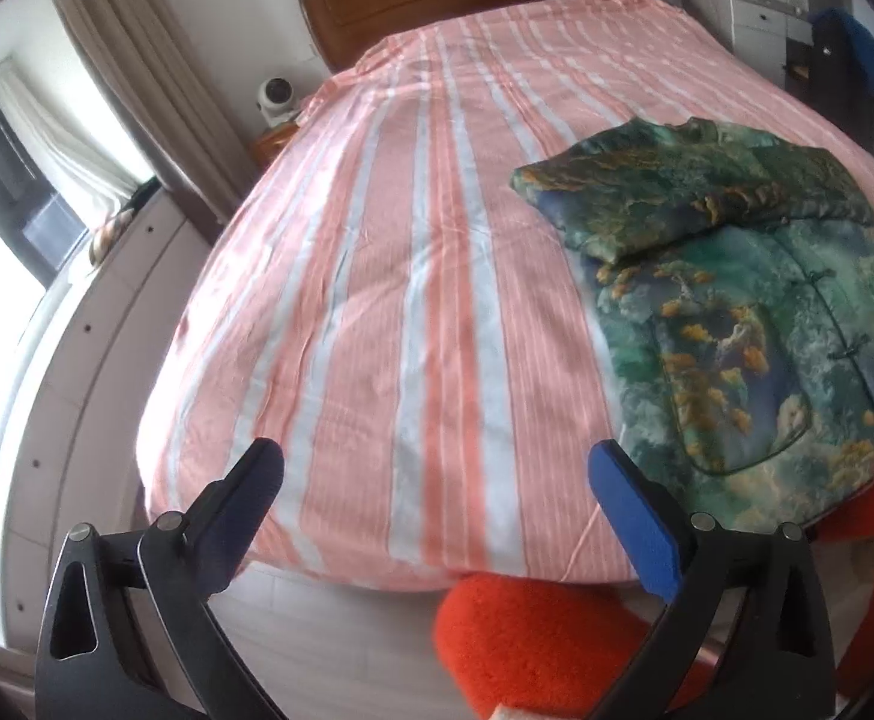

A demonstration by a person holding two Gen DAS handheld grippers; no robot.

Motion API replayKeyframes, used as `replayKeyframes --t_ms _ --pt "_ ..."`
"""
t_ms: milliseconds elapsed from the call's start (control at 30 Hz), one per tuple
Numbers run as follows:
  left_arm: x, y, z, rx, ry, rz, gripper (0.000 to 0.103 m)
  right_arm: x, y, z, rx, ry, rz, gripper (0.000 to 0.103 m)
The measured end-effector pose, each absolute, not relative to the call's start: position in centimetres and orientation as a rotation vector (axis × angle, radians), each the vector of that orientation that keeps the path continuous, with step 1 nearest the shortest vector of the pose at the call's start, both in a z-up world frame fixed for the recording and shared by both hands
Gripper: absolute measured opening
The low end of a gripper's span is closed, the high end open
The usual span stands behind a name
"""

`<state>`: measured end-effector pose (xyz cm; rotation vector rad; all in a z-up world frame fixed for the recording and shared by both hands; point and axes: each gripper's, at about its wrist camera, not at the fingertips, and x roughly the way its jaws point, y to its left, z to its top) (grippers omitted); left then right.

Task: Fold large clothes
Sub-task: 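Release the jacket and pull both tools back above it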

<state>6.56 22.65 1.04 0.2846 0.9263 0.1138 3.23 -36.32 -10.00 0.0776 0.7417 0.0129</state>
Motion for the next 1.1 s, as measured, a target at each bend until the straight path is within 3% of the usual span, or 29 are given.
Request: replayKeyframes --t_ms 400,1100 --pt "8.1 17.5 -11.6 -0.033 1.049 -0.02 0.101 3.7 -36.7 -12.1 0.157 0.809 0.002 0.082" --pt "7.6 17.7 -13.2 -0.086 1.049 -0.057 0.101 2.3 -38.8 -13.8 0.165 0.781 -0.094 0.082"
